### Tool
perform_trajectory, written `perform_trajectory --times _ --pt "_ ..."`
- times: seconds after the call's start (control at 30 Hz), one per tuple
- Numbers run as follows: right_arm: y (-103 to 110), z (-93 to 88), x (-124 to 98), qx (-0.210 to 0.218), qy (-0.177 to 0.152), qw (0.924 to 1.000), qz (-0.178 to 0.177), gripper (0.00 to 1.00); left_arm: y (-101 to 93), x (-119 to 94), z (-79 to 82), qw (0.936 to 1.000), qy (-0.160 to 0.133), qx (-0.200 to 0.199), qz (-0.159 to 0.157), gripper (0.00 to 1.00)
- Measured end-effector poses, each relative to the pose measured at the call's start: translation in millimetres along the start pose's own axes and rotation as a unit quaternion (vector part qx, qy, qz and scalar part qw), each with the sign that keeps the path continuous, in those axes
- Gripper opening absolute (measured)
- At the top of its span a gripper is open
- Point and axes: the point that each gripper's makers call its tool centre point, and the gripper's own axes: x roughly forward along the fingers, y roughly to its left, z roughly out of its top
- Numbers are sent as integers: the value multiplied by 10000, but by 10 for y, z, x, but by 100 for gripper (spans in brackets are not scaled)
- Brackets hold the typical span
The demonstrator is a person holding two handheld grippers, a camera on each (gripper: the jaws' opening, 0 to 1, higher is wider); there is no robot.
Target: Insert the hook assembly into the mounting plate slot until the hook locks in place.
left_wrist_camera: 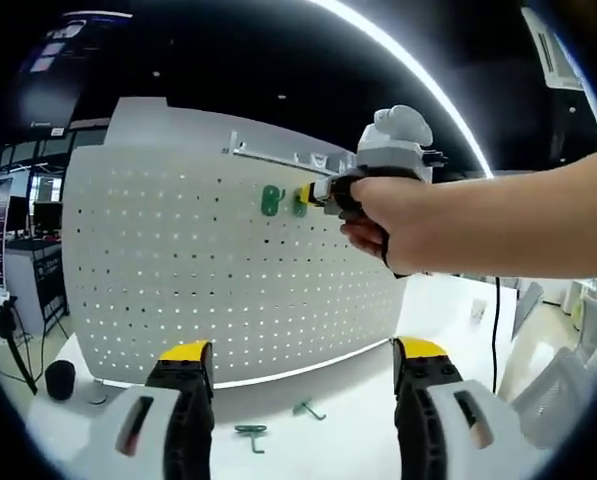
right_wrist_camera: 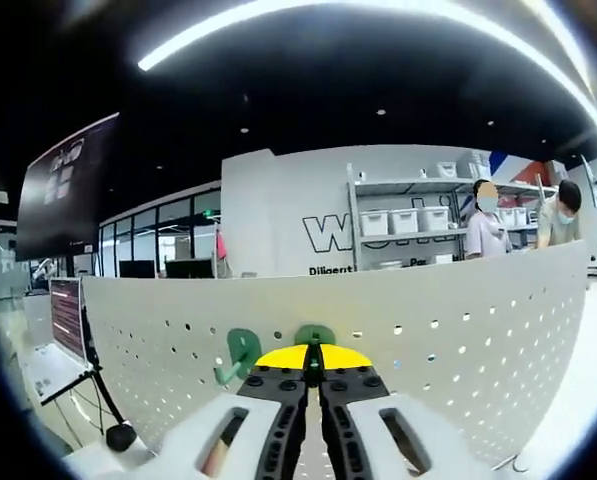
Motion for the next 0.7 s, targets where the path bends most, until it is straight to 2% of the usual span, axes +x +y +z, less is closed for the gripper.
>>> perform_trajectory --times 0.4,0.7 --pt "6 4 -2 -180 -38 9996 211 2 58 -16 -25 10000 13 -54 63 75" --pt "8 -27 14 -459 106 9986 255 2 84 -34 -15 9999 9 -94 101 74"
